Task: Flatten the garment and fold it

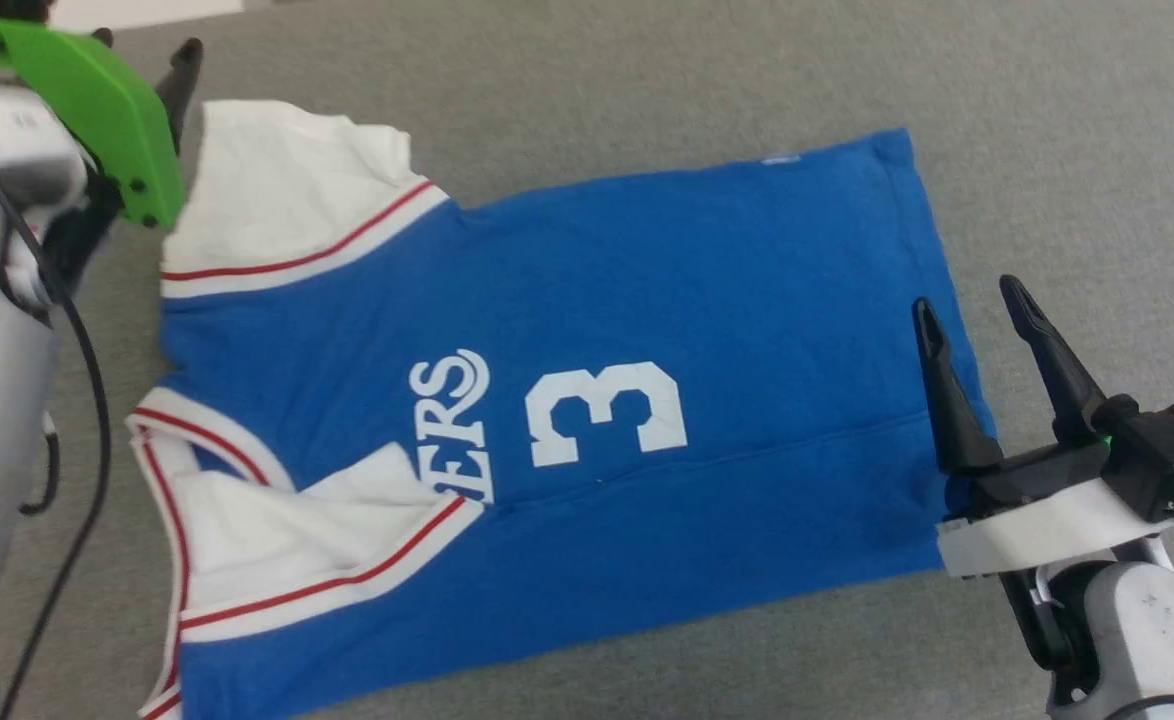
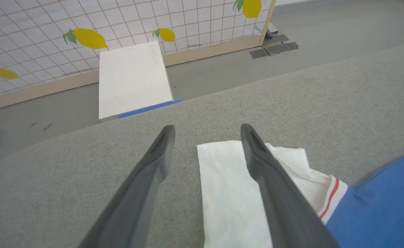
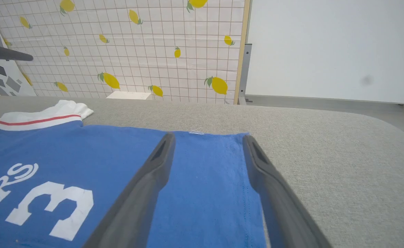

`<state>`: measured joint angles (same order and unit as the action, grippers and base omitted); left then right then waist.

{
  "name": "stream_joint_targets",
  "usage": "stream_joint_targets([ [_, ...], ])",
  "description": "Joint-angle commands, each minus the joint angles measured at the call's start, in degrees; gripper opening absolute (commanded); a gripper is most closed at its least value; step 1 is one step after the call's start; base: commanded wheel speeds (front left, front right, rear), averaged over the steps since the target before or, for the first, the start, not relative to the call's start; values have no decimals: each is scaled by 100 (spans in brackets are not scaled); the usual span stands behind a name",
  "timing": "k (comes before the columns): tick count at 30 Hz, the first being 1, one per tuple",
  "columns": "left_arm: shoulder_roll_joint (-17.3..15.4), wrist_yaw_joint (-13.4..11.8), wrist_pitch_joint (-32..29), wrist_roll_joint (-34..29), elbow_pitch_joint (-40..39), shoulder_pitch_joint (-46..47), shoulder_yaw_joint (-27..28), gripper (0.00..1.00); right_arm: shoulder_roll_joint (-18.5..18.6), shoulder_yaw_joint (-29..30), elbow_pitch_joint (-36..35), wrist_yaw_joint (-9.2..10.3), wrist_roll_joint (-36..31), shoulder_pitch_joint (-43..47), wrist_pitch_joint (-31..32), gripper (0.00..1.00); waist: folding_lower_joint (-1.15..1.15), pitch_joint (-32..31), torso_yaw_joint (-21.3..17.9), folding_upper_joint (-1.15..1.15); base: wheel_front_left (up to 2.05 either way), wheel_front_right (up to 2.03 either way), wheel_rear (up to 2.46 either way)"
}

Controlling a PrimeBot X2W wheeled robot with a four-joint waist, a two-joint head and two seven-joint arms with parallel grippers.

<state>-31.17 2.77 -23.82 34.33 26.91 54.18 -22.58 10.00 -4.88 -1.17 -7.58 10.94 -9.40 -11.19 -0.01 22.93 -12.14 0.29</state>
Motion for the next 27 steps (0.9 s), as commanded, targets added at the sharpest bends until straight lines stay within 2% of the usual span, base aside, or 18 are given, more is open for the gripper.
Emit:
stream_joint_targets([
  [1,-58,-3,-240,86,39,166,10,100,-58,-27,-26,9,31,-114,-61,100,1,502,-460,-29,0,0,0],
  [5,-155,-130,-1044,243,31,390,6,100,-163,-105,11,9,43,-210,-119,100,1,738,-632,-29,0,0,0],
  [14,-510,-827,-2802,379,-130,182,-102,100,-283,-194,110,9,71,-335,-244,100,1,951,-895,-29,0,0,0],
  [16,-570,-965,-3109,422,-260,72,-121,24,-299,-191,112,9,65,-333,-259,100,1,950,-917,-29,0,0,0],
  [17,-619,-1023,-3206,405,-369,24,-140,0,-304,-189,111,9,59,-335,-264,100,1,950,-925,-29,0,0,0],
  [19,-708,-1109,-3237,368,-566,-42,-129,0,-312,-185,103,9,53,-348,-268,100,1,954,-936,-29,0,0,0],
  [24,-878,-1134,-3129,283,-905,-161,-126,0,-280,-169,71,9,37,-504,-232,100,1,960,-932,-29,0,0,0],
  [27,-908,-1151,-3103,295,-1022,-209,-114,0,-133,-226,101,9,60,-873,-115,100,1,971,-907,-29,0,0,0],
])
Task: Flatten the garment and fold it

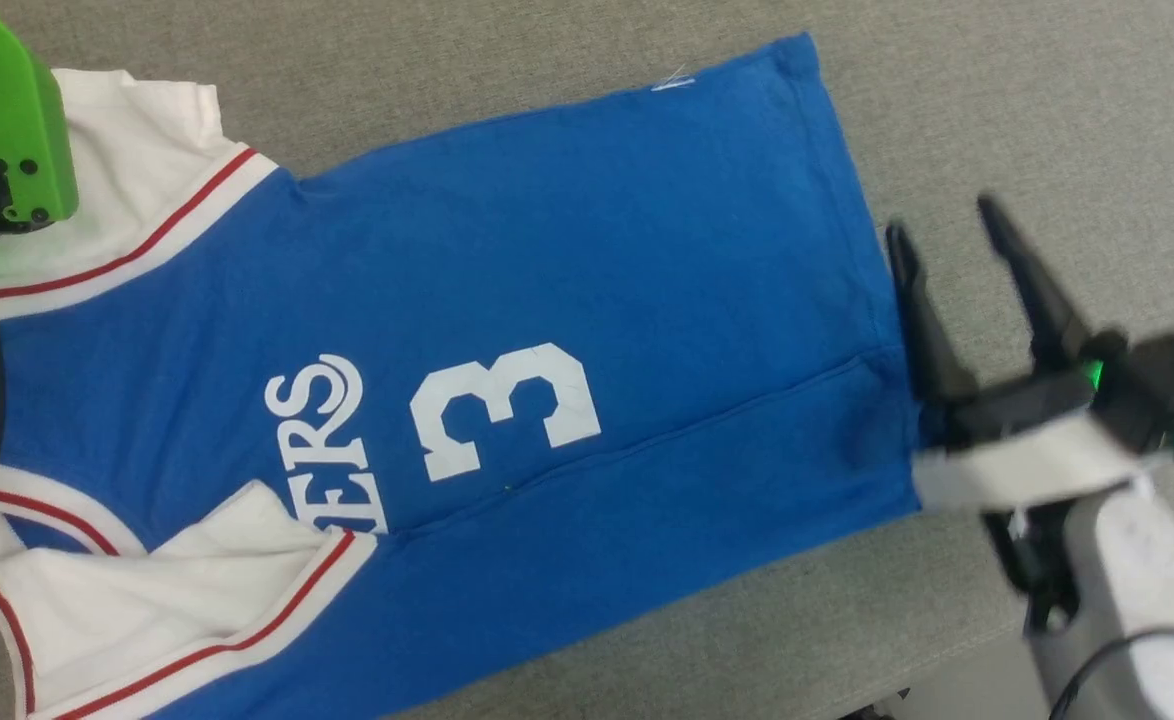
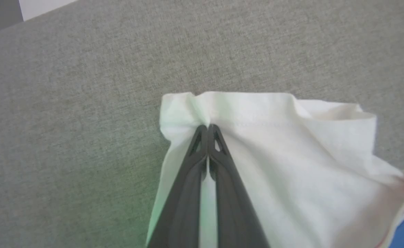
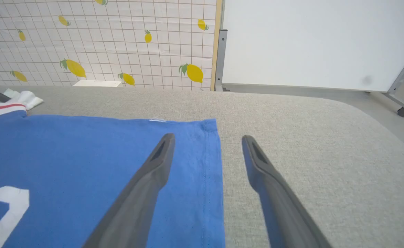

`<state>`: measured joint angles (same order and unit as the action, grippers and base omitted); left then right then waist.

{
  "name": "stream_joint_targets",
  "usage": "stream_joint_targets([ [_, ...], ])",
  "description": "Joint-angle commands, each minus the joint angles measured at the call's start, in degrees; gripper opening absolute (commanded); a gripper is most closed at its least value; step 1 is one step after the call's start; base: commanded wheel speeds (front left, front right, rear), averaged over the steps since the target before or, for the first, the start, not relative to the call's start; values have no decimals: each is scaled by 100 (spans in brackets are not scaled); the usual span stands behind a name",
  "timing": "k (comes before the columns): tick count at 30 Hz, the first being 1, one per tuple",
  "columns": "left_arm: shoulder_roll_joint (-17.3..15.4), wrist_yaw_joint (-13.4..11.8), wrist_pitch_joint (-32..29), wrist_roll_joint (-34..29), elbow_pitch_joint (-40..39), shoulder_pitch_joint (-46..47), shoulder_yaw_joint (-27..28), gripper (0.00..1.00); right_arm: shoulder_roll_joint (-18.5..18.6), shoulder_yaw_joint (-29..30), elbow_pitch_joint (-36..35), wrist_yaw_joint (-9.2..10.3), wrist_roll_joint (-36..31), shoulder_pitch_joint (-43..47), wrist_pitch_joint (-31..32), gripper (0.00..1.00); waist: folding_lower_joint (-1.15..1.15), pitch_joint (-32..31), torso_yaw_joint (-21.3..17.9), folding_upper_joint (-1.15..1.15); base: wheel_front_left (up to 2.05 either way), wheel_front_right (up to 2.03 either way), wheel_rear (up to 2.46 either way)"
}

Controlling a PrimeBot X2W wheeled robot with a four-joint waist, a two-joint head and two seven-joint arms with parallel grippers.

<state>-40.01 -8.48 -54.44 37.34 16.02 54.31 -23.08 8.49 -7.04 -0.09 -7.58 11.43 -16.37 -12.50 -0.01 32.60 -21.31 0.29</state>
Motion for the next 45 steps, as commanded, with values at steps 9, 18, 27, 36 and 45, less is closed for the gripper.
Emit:
stream_joint_targets([
  [9,-21,-39,3,28,-144,-265,-78,0,148,124,1105,9,342,-2056,1832,100,1,75,156,-29,0,0,0],
  [18,12,106,85,26,-223,-85,-140,0,-27,87,2567,9,370,-3569,4289,100,1,298,385,-29,0,0,0],
  [27,67,194,204,31,-194,43,-178,0,-147,163,3277,9,84,-4235,5693,100,1,478,507,-29,0,0,0],
  [36,73,256,405,30,-192,46,-187,0,-263,238,3291,9,-35,-4310,5965,0,1,526,565,-29,0,0,0],
  [45,234,519,2348,-138,-478,-342,48,0,-70,-250,2706,9,448,-3627,4470,0,1,93,707,-29,0,0,0],
])
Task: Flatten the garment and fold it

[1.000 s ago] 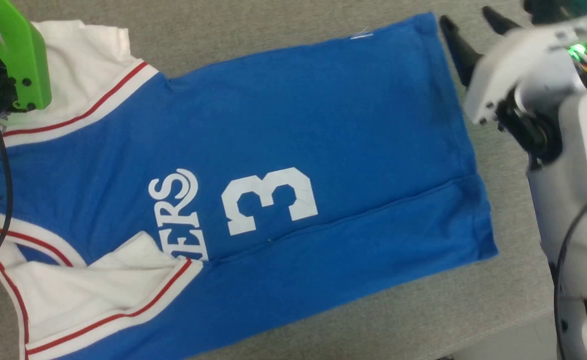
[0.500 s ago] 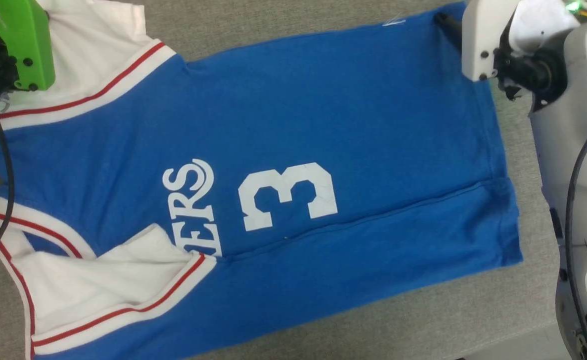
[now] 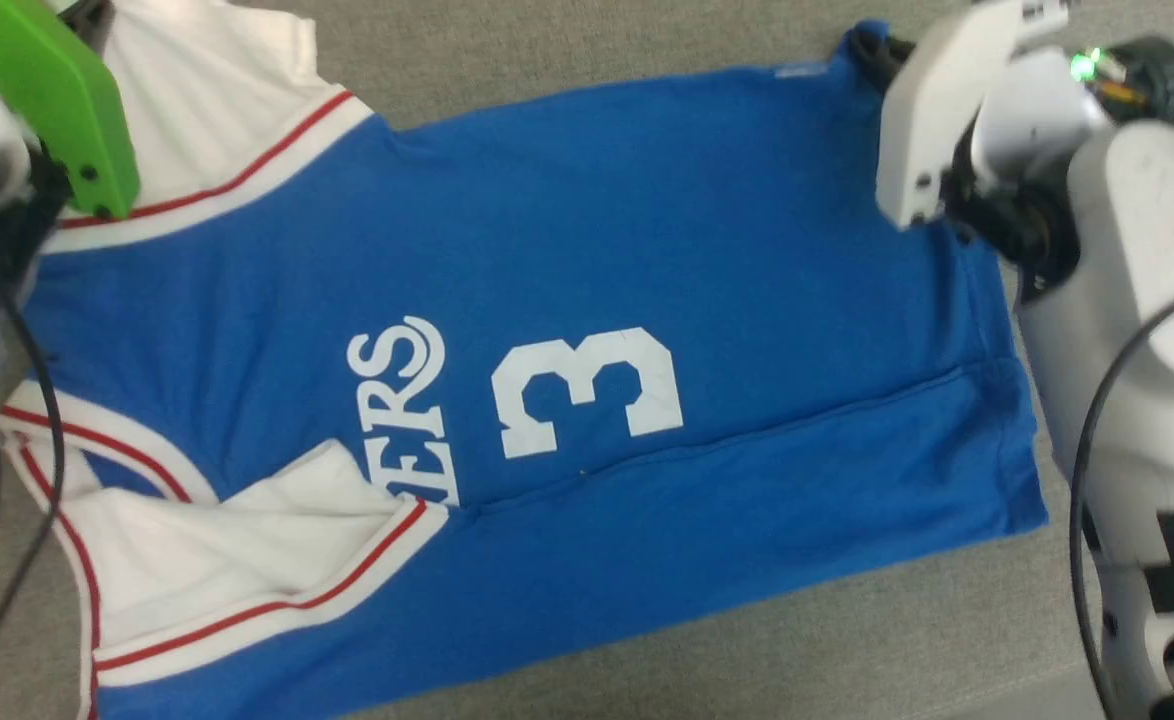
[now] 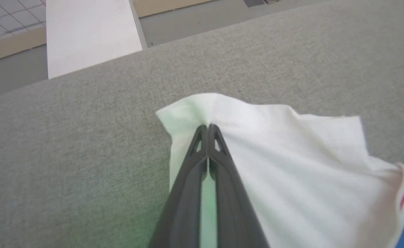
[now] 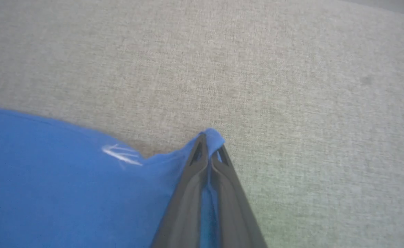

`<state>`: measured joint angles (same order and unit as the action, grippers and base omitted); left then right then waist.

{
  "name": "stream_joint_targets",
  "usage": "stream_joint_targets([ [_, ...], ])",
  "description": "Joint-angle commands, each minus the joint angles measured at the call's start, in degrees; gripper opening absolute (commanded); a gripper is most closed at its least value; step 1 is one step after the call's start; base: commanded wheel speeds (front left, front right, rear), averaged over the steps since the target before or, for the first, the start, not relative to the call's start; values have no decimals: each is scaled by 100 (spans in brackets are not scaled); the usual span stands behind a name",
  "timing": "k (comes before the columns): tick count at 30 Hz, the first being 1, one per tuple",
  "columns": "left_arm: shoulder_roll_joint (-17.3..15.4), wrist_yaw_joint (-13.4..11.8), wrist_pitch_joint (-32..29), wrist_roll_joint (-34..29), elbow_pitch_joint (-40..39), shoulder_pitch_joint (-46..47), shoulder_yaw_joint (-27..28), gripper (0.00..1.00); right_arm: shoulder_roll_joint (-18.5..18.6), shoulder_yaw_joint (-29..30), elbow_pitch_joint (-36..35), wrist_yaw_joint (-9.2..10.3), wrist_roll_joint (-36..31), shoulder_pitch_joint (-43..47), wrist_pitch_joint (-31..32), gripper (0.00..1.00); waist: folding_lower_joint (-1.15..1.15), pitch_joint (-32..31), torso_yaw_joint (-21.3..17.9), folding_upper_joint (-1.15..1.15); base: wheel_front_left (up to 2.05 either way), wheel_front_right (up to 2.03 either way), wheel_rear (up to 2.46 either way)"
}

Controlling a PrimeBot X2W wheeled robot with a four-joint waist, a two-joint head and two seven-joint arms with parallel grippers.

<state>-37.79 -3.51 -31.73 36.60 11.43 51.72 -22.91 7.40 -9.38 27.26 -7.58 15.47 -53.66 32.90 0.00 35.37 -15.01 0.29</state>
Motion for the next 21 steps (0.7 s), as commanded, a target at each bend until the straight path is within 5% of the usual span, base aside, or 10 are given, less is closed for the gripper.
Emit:
stream_joint_targets([
  [1,33,56,341,-84,-71,-193,54,0,96,-72,-108,9,106,223,-277,0,0,-270,106,-29,0,0,0],
  [11,329,14,2541,108,-844,-2041,414,0,814,-706,-694,9,500,1569,-2611,0,0,-1408,395,-29,0,0,0],
  [21,486,-155,2937,700,-1262,-4160,454,0,1355,-767,-422,9,579,2667,-2931,0,0,-2323,716,-29,0,0,0],
])
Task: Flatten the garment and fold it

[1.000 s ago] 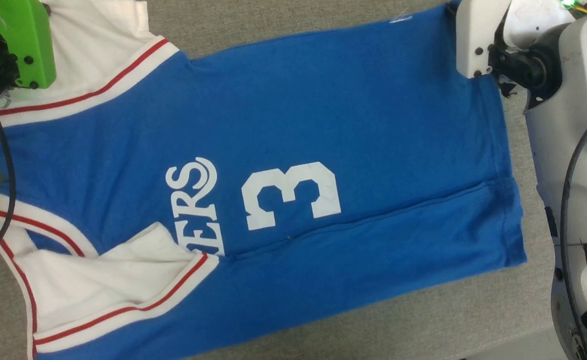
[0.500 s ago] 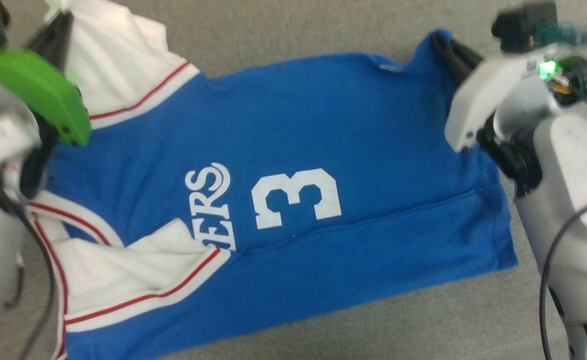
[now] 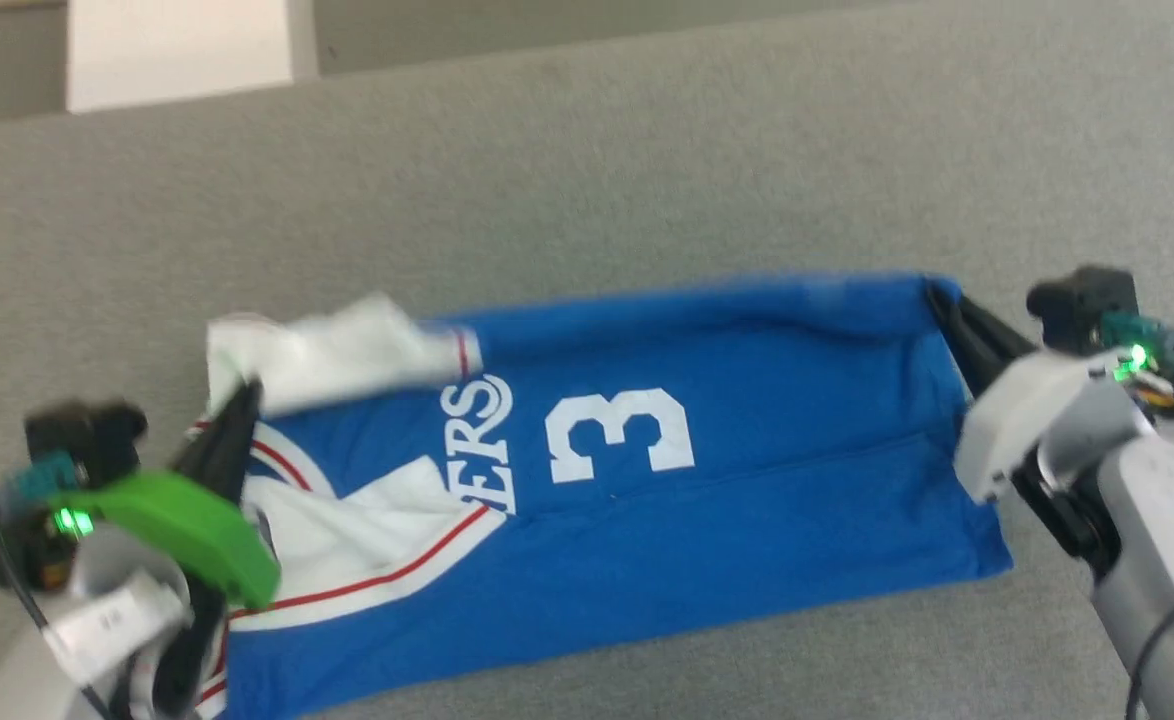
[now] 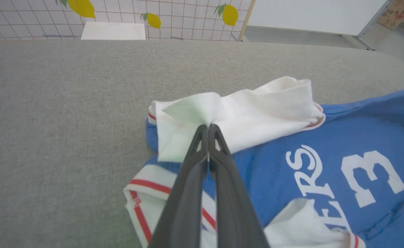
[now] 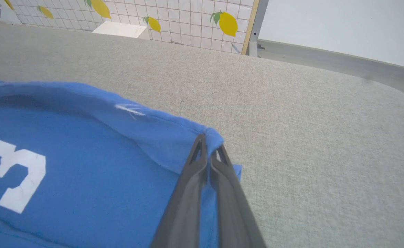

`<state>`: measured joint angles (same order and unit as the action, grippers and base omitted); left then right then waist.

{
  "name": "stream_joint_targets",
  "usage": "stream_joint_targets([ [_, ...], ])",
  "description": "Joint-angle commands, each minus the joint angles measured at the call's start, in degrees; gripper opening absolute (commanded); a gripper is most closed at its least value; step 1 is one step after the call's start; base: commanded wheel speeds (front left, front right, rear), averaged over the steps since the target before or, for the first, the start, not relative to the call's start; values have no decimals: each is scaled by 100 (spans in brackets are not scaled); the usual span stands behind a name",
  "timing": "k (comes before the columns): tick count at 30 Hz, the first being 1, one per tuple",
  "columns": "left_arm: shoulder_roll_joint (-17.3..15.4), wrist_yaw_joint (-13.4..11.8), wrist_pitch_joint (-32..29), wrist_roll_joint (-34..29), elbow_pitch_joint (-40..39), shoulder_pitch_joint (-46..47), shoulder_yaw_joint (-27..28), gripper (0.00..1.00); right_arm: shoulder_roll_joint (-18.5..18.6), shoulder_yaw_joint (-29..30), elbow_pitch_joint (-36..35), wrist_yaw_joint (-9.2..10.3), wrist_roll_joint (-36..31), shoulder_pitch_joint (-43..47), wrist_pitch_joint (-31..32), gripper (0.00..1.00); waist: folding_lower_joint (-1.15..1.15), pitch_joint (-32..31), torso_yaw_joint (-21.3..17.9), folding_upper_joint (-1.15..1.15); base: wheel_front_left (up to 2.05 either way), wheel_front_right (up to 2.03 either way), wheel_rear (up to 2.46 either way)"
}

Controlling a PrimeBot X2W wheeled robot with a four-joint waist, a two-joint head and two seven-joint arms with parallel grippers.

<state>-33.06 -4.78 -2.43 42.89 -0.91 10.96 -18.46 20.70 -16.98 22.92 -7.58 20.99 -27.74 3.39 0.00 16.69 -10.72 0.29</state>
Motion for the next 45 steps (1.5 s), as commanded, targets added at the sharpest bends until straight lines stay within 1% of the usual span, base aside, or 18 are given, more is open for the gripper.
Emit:
stream_joint_targets([
  [1,34,-39,-8,135,-51,-234,-3,0,76,-26,25,9,37,153,71,0,0,-495,319,-29,0,0,0],
  [3,60,-67,-34,234,-86,-554,-41,0,210,-109,56,9,12,312,198,0,0,-579,388,-29,0,0,0],
  [8,107,-10,-157,417,-72,-1156,-247,0,474,-350,137,9,57,647,668,0,0,-681,555,-29,0,0,0],
  [13,148,56,-326,498,-1,-1474,-486,0,611,-508,225,9,81,779,1169,0,0,-656,653,-29,0,0,0],
  [17,211,132,-502,497,101,-1548,-729,0,610,-534,353,9,114,809,1599,0,0,-575,723,-29,0,0,0],
  [23,366,278,-759,344,359,-1349,-1144,0,482,-412,488,9,104,776,2224,0,0,-451,772,-29,0,0,0],
  [27,505,295,-696,343,491,-1232,-1178,1,396,-252,453,9,128,816,2480,0,0,-453,765,-29,0,0,0],
  [28,535,285,-655,338,517,-1213,-1169,47,374,-178,426,9,142,846,2516,5,0,-470,765,-29,0,0,0],
  [29,560,281,-626,338,541,-1200,-1167,98,360,-114,382,9,145,888,2524,43,0,-506,768,-29,0,0,0],
  [30,576,267,-580,328,555,-1191,-1152,100,341,-43,339,9,167,934,2521,100,0,-534,771,-29,0,0,0],
  [34,707,137,-193,270,548,-1160,-1000,100,195,372,50,9,303,1251,2383,100,0,-710,809,-29,0,0,0],
  [37,820,61,237,180,480,-1154,-874,100,67,650,-251,9,348,1536,2171,100,0,-847,833,-29,0,0,0],
  [42,979,1,1051,-122,510,-1054,-740,100,-212,1206,-864,9,211,2141,1484,100,0,-1068,967,-29,0,0,0],
  [45,1062,-136,1495,-369,593,-937,-590,100,-416,1485,-1185,9,123,2463,1067,100,0,-1168,1027,-29,0,0,0],
])
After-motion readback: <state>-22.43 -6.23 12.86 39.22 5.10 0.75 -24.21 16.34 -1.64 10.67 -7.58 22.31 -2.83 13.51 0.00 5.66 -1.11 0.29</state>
